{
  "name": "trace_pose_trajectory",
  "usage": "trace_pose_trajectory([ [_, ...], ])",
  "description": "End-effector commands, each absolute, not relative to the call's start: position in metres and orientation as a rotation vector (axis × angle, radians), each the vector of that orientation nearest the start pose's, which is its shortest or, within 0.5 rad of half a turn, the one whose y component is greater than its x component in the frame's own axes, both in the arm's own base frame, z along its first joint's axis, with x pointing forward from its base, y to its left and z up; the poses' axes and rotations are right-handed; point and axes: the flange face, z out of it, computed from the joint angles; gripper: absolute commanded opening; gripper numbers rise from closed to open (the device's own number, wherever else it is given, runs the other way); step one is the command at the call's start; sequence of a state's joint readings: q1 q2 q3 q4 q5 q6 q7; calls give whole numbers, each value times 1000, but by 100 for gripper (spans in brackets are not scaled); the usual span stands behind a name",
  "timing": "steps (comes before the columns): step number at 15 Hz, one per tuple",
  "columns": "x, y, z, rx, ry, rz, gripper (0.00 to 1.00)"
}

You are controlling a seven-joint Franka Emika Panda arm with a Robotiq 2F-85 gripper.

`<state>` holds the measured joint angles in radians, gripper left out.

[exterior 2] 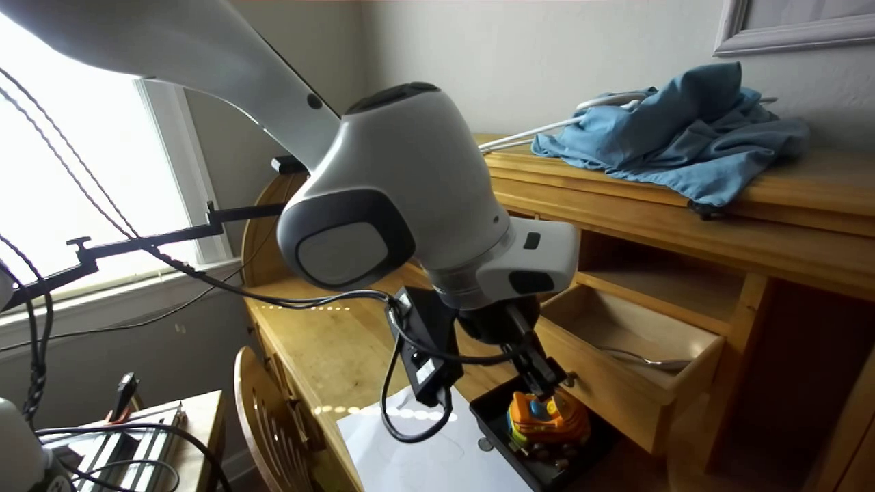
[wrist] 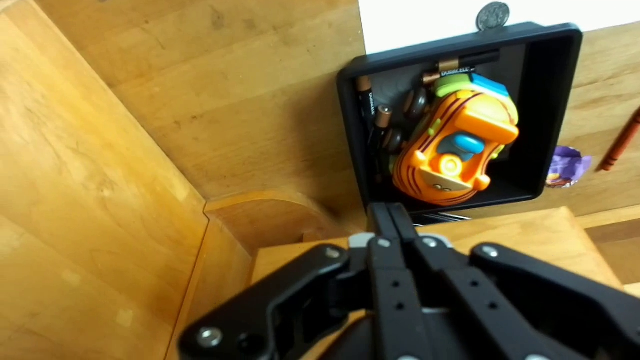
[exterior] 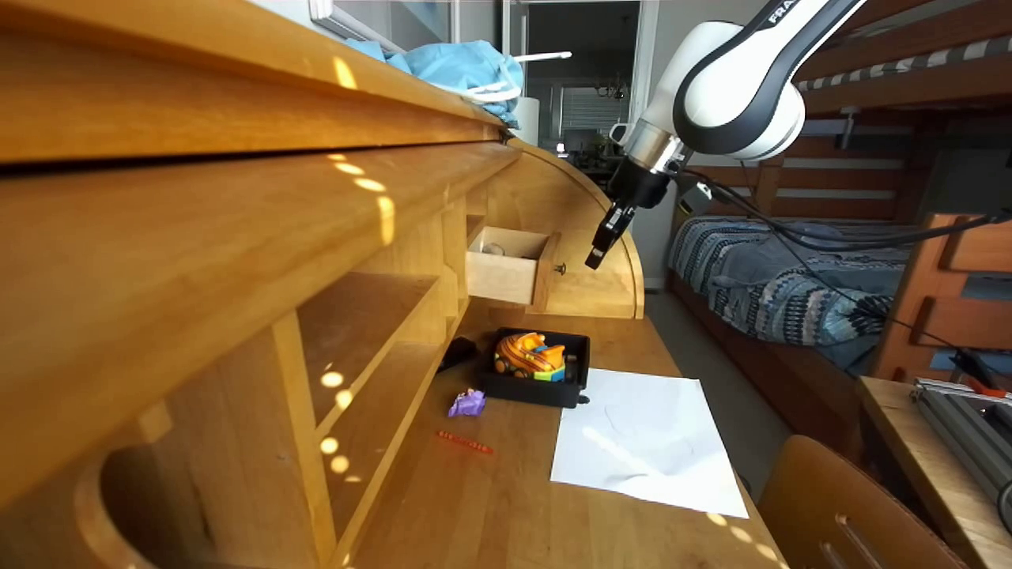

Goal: Put the spoon into the drawer and close it

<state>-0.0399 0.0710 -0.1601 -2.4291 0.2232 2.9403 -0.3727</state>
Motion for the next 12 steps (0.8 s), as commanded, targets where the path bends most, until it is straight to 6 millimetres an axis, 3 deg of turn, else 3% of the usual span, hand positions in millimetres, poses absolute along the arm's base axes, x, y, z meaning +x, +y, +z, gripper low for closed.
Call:
trace_pose_trajectory([
  [1,518,-126,328,-3128,57,-794,0],
  [12,546,-120,306,-3135,48,-1017,0],
])
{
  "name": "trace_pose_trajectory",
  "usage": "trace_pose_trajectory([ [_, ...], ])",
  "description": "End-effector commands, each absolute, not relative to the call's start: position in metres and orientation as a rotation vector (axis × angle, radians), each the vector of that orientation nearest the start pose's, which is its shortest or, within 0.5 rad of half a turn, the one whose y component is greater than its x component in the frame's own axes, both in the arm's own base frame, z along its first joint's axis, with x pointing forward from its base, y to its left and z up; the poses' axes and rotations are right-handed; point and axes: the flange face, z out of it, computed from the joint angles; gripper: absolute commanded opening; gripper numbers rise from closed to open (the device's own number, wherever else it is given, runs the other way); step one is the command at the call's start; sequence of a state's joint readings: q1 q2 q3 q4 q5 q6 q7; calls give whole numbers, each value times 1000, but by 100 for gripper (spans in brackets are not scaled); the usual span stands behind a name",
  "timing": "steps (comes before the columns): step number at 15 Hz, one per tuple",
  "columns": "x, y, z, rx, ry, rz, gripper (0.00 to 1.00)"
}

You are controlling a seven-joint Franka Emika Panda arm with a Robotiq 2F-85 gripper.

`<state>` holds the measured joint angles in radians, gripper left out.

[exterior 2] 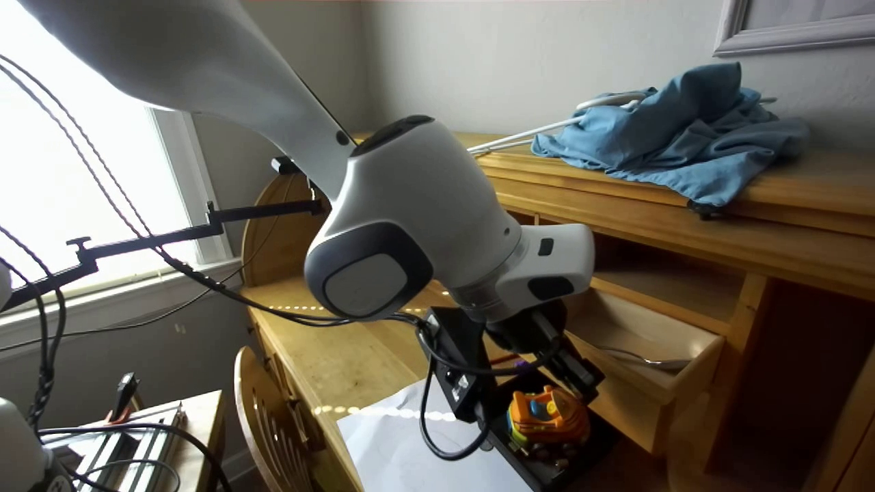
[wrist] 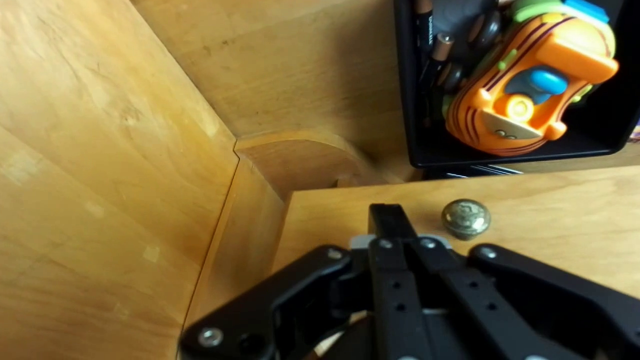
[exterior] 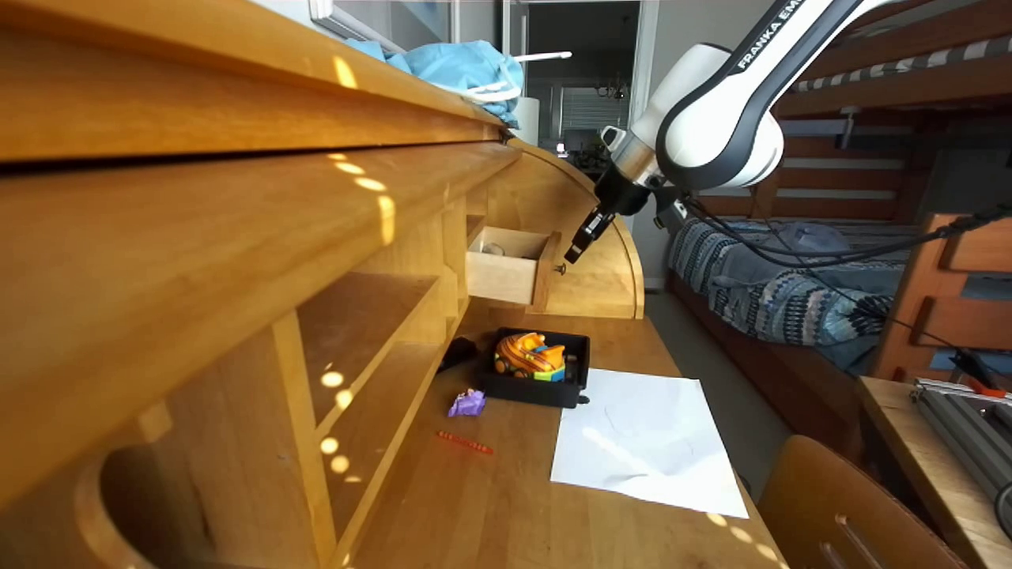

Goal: Put the spoon into the drawer and close it

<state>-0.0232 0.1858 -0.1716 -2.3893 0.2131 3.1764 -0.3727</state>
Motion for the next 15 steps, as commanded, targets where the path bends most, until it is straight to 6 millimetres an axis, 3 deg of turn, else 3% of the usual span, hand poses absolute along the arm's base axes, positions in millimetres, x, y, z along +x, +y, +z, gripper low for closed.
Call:
trace_pose_trajectory([
  [1,549,-117,306,-3129,49,-1051,0],
  [7,561,-108,303,-3091,76,-1208,0],
  [15,556,-101,292,-3125,62,-1059,0],
])
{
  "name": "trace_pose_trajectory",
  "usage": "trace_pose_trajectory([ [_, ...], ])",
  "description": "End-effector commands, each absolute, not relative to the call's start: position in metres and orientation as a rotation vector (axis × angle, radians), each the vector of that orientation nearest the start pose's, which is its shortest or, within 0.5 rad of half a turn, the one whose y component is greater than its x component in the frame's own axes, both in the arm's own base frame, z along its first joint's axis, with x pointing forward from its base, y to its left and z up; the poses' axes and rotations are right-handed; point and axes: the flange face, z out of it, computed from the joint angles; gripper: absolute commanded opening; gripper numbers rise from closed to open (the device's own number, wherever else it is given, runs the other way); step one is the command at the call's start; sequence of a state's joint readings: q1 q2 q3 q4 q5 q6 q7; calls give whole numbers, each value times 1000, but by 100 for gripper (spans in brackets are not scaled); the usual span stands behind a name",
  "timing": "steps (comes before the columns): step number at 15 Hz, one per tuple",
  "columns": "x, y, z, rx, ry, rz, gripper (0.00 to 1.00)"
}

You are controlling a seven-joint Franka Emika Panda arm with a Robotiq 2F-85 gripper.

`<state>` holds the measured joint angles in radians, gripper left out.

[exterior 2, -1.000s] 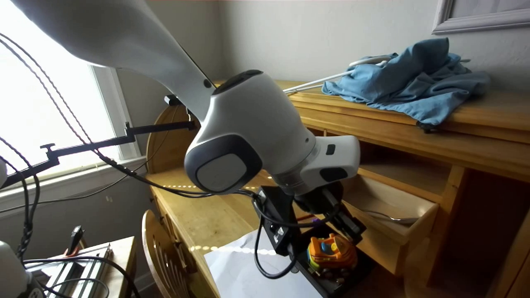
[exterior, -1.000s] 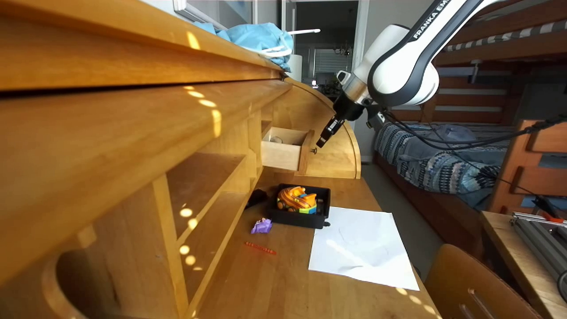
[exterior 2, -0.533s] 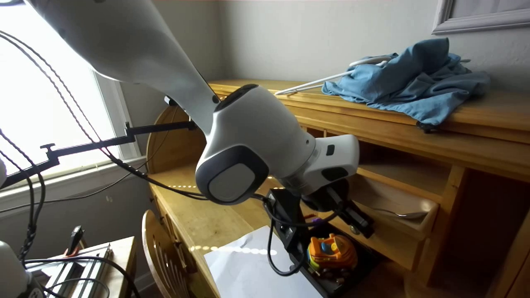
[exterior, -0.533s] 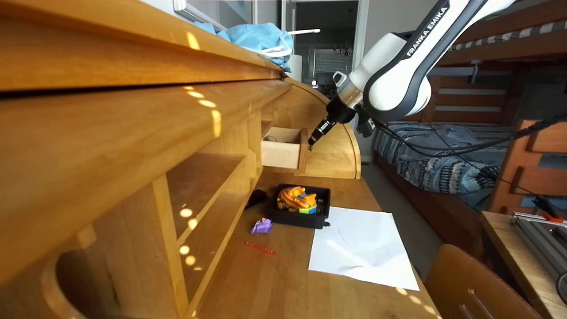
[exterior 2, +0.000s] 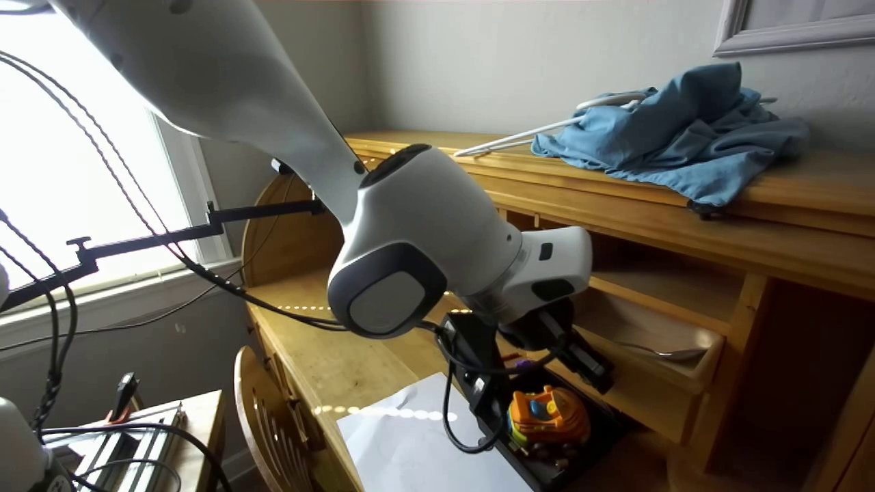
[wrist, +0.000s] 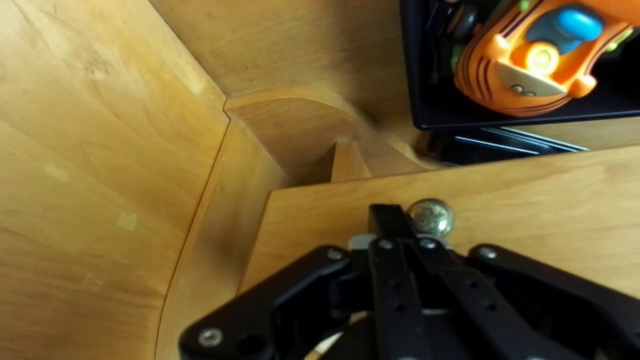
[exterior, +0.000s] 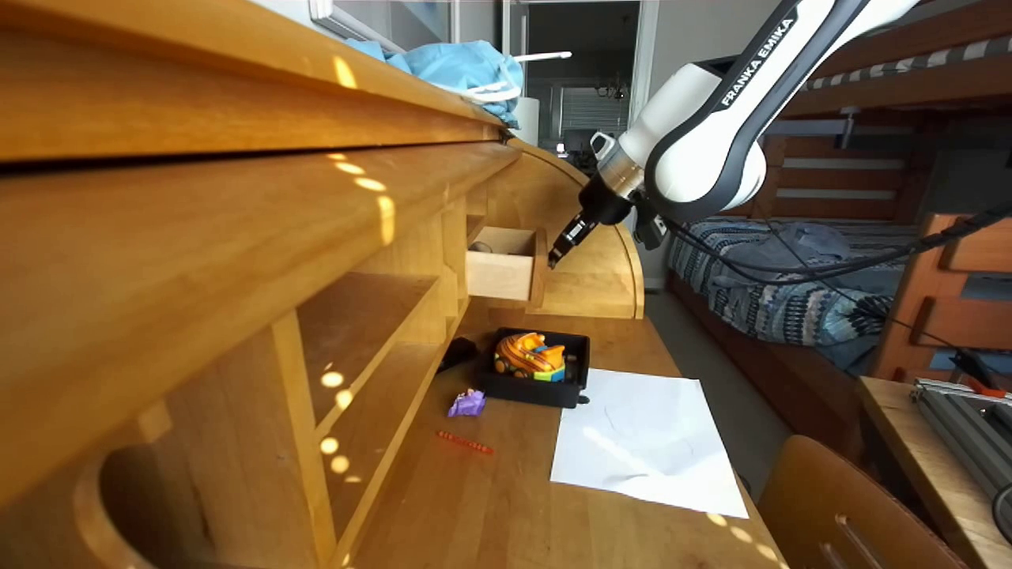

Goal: Put the spoon into the drawer and close it

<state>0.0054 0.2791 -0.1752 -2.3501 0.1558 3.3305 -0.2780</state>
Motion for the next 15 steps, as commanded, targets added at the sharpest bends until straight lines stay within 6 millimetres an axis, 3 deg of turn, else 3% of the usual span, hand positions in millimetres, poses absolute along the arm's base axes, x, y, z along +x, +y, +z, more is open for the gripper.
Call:
trace_pose_trajectory([
  [1,555,-100,293,-3126,66,-1046,0],
  [6,548,-99,297,-3145,95,-1115,0],
  [15,528,-93,295,-3199,281,-1052,0],
])
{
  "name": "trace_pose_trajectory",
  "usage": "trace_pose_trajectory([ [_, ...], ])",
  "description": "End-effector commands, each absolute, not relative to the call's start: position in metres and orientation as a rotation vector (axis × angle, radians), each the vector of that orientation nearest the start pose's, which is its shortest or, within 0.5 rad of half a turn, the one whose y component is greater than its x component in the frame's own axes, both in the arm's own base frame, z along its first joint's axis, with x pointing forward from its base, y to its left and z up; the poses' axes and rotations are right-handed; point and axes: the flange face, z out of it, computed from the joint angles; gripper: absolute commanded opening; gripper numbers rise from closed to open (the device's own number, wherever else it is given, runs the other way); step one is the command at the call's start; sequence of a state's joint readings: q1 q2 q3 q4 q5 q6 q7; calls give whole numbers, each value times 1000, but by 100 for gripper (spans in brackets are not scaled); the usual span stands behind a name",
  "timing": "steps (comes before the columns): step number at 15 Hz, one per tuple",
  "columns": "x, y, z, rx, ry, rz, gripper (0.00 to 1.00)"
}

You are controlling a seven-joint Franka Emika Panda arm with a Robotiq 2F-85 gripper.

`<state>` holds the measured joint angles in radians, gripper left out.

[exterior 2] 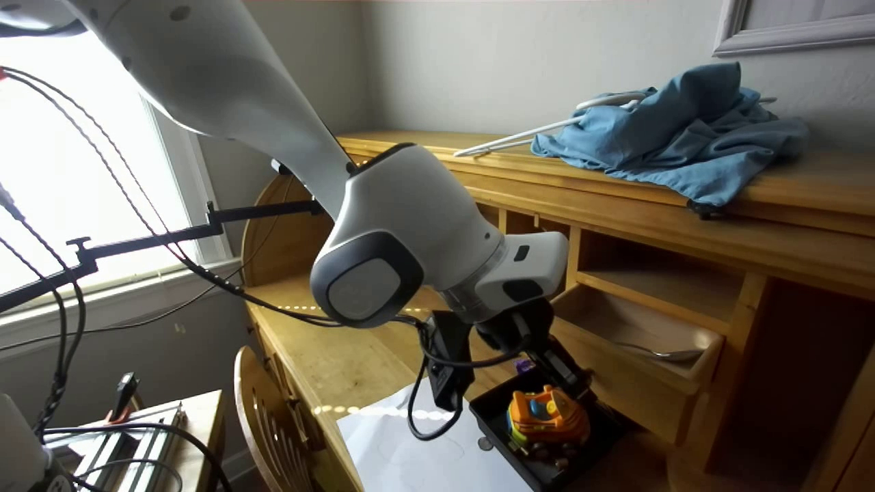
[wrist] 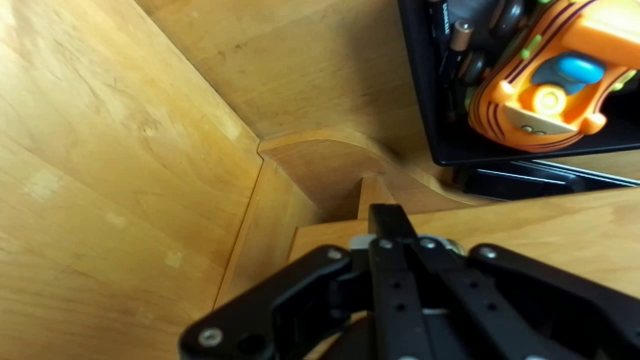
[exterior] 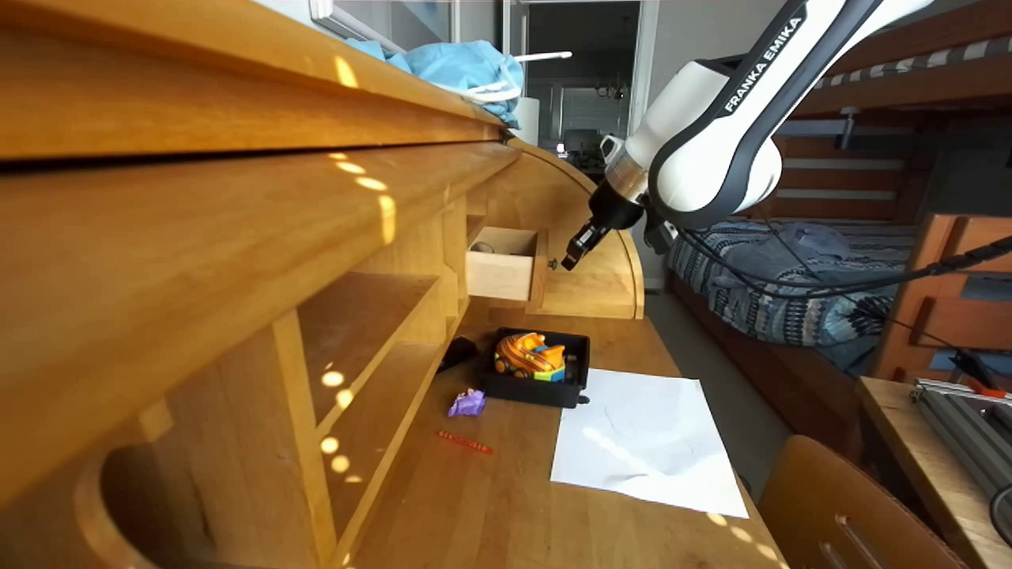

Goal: Put the spoon into the drawer and close it

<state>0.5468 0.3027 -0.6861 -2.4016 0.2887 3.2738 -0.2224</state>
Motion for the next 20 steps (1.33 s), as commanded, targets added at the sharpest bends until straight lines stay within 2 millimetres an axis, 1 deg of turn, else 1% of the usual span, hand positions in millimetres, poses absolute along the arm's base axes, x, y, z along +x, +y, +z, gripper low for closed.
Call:
trace_pose_trajectory([
  [1,527,-89,296,-3196,284,-1052,0],
  [7,535,-69,309,-3172,294,-1147,0],
  [13,547,-65,321,-3116,286,-1312,0],
  [16,560,-66,320,-3089,304,-1338,0],
  [18,574,-64,318,-3064,309,-1330,0],
  [20,592,-60,315,-3037,312,-1316,0],
])
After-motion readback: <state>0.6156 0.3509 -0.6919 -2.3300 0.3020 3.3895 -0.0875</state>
